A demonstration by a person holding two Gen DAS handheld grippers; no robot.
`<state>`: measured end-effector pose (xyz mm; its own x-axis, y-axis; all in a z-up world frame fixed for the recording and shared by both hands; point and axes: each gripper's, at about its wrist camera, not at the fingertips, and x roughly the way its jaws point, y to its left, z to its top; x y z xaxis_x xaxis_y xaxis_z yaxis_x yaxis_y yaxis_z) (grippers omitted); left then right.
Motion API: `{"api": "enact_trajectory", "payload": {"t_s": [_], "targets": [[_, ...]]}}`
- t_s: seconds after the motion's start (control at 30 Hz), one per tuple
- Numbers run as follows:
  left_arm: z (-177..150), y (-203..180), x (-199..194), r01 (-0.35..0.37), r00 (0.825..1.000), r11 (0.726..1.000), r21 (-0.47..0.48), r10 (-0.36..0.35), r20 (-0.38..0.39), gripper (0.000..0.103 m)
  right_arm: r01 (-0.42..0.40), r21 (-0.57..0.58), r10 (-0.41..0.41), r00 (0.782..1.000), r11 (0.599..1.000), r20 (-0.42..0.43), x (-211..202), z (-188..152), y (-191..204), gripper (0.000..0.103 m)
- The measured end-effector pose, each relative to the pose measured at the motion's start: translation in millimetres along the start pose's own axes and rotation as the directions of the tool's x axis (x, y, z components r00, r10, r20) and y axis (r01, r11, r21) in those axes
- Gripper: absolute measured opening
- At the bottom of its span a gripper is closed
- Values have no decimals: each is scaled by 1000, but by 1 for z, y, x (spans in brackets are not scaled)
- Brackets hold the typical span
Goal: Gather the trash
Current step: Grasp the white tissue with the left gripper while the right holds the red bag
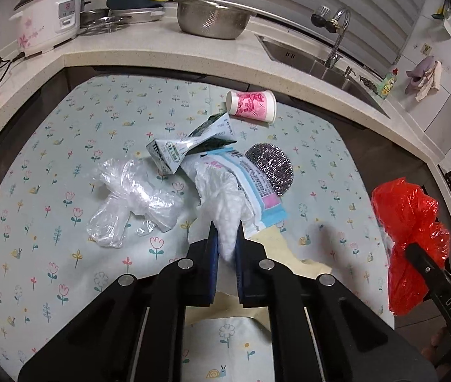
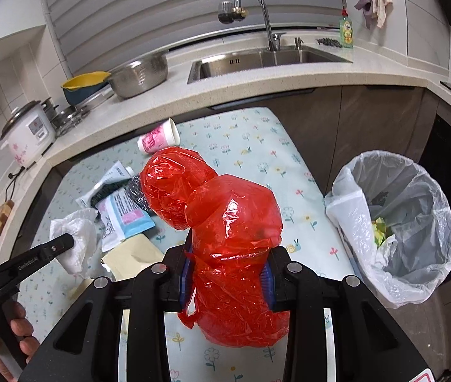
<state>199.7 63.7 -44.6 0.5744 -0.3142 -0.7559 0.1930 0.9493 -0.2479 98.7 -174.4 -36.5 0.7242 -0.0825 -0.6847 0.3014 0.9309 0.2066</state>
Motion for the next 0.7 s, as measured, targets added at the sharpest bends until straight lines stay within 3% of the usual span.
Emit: {"api": "enact_trajectory", "payload": {"t_s": [0.4, 0.7], "targets": [[32, -52, -68, 98, 985, 992, 83, -108, 135, 9, 0, 34, -4, 995, 999, 104, -47, 22, -22, 32], [34, -128, -71, 194, 972, 959, 208, -217, 94, 9, 48, 106, -64, 987, 993, 146, -70, 27, -71, 32]]}}
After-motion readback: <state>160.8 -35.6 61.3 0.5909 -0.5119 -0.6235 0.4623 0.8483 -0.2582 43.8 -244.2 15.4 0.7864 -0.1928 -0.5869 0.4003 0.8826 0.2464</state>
